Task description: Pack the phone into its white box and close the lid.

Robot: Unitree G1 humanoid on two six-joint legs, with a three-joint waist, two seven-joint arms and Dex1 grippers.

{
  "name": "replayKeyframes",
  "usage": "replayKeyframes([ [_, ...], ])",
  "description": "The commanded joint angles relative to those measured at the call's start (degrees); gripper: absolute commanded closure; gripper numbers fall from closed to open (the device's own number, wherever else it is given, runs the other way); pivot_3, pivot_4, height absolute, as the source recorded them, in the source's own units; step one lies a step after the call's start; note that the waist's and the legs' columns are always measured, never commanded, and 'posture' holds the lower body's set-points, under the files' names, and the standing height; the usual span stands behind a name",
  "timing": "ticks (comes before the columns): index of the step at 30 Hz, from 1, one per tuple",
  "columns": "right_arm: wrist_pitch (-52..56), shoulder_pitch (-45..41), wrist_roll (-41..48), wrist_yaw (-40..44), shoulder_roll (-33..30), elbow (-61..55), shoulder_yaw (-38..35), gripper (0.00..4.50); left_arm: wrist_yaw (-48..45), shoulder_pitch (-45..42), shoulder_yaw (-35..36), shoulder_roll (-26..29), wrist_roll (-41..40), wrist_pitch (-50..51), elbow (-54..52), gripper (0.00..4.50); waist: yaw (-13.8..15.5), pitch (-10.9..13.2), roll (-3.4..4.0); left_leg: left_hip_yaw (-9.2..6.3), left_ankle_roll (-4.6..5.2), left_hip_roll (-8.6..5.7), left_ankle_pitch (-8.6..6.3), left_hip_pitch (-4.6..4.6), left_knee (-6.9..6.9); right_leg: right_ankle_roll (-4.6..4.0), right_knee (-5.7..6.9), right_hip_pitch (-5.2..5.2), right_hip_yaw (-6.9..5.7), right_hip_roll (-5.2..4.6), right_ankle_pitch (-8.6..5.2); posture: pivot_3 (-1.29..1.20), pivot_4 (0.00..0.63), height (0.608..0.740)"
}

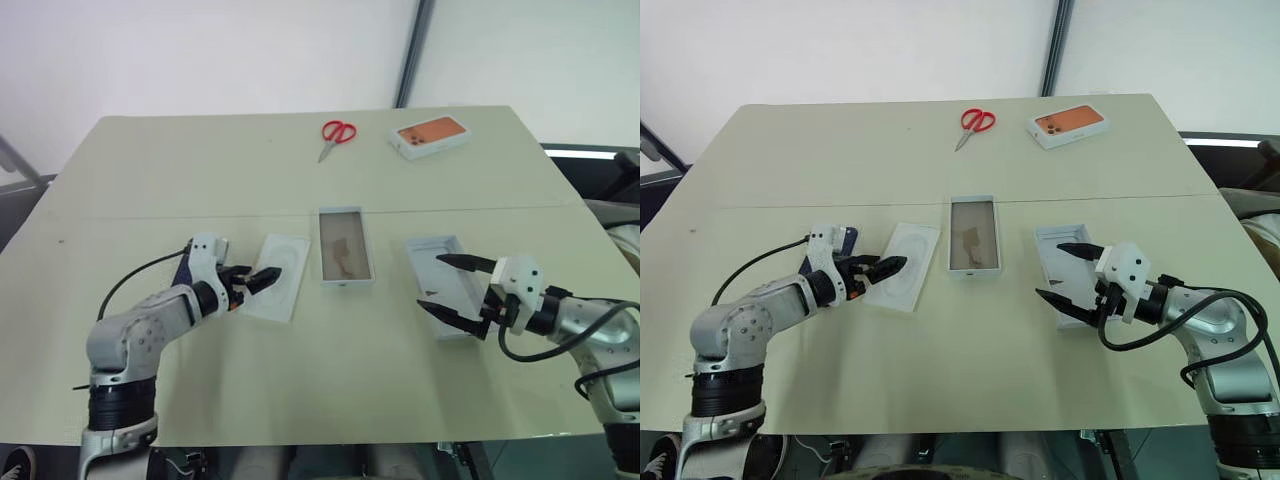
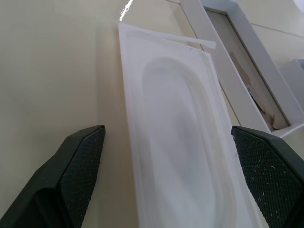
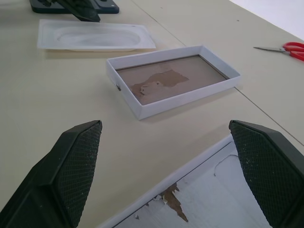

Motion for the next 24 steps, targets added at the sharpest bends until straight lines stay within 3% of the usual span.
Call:
replayKeyframes([
  [1,-1.64,-0.85,-0.12,-0.53,0.49,0.03,-0.6,0.02,0.77,0.49,-1.14,-1.56,-1.27,3.64,2.48,0.04,0.11,0.0,0.0,0.0,0.0,-0.02,0.0,0.0,0.02,0.02,0.0,0.02,0.0,-0.02,0.01,0.0,0.15,0.74],
  [2,-1.78,-0.91,-0.21,-0.59,0.51,0.14,-0.63,0.0,1.2,0.5,-0.91,-1.86,-1.14,3.81,2.91,0.55,0.15,0.0,0.0,0.0,0.0,-0.04,0.0,0.0,0.02,0.03,-0.01,0.02,0.0,-0.04,0.01,0.0,0.15,0.74],
  [3,-1.86,-0.96,-0.21,-0.61,0.51,0.25,-0.66,0.0,1.34,0.58,-0.86,-1.97,-1.02,3.93,3.34,0.78,0.19,0.0,0.0,0.0,0.0,-0.07,0.0,0.01,0.02,0.04,-0.01,0.03,0.01,-0.05,0.02,0.0,0.15,0.74],
  [10,-2.23,-1.12,-0.39,-1.07,0.46,0.95,-0.9,0.0,2.46,0.88,1.86,-2.66,-2.27,6.2,5.02,4.3,0.77,0.0,0.0,0.0,0.06,-0.18,-0.03,0.0,-0.01,0.07,-0.08,0.02,0.01,-0.15,0.03,0.0,0.15,0.74],
  [24,-1.51,-2.48,-1.5,-0.96,2.54,1.4,3.75,0.0,8.73,-4.44,15.46,-6.65,-10.85,6.88,7.72,4.41,0.56,0.05,-0.1,-0.02,0.05,-0.22,-0.03,0.0,-0.01,0.09,-0.09,0.0,0.01,-0.16,0.03,0.0,0.15,0.74],
])
